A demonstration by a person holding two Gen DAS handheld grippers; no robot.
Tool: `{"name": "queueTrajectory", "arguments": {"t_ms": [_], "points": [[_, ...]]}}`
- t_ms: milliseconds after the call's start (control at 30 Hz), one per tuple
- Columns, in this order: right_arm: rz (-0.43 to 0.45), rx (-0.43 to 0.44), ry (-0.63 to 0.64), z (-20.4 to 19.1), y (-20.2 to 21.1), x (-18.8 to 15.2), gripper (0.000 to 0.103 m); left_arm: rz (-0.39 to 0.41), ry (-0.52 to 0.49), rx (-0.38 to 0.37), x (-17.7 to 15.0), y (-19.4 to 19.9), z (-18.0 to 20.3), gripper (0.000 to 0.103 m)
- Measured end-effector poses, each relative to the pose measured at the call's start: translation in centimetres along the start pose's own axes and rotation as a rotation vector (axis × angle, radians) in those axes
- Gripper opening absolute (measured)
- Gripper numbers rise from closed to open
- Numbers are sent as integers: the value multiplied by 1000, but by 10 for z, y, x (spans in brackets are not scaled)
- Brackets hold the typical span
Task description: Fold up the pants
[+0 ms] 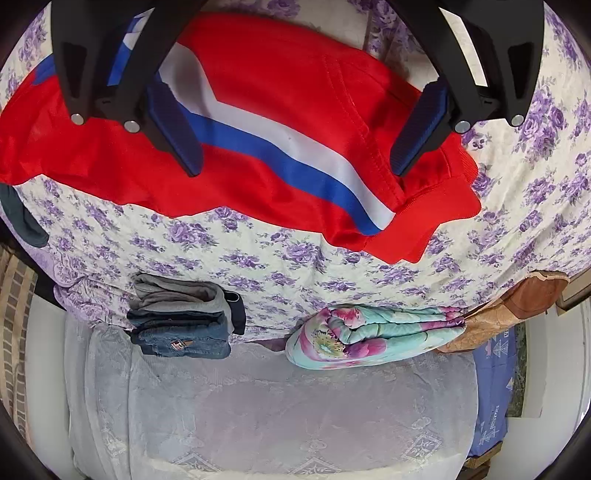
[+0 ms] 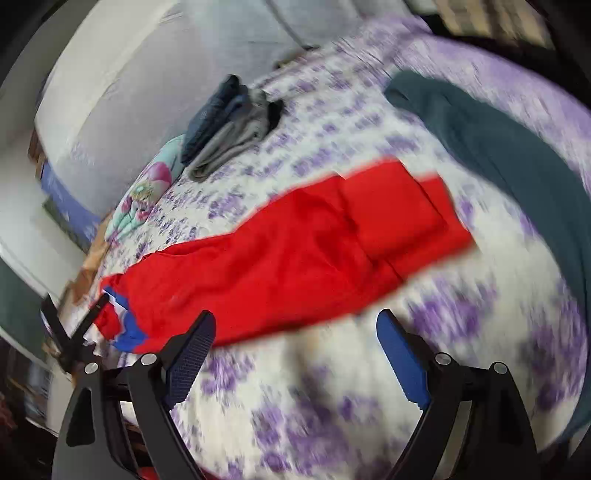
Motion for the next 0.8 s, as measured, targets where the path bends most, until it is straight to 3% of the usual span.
{"name": "queueTrajectory", "arguments": {"t_ms": [167, 400, 567, 633, 667, 800], "points": [[47, 77, -118, 15, -4, 5, 91, 14, 0, -5, 0, 4, -1, 99], [89, 45, -140, 16, -13, 15, 91, 76, -1, 19, 16, 21, -26, 99], [112, 57, -177, 19, -9, 14, 90, 48, 129, 61, 21, 9, -83, 99], [113, 53, -190, 22, -10, 16, 90, -63, 284, -25, 11, -5, -104, 99], [117, 46, -193, 22, -10, 16, 90, -81, 315, -57, 9, -7, -106, 99], [155, 4, -185, 24, -13, 21, 87, -72, 296, -59, 8, -7, -103, 99]]}}
Point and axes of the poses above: each gripper's, at about its wrist camera, not at the fingertips, and y roughly against the way its jaws point, z to its right, x to its top, the point moved 6 cm from there along -y, roughly the way its jaws point, and after that the axes turned 14 degrees about y, right-handed, at the moved point
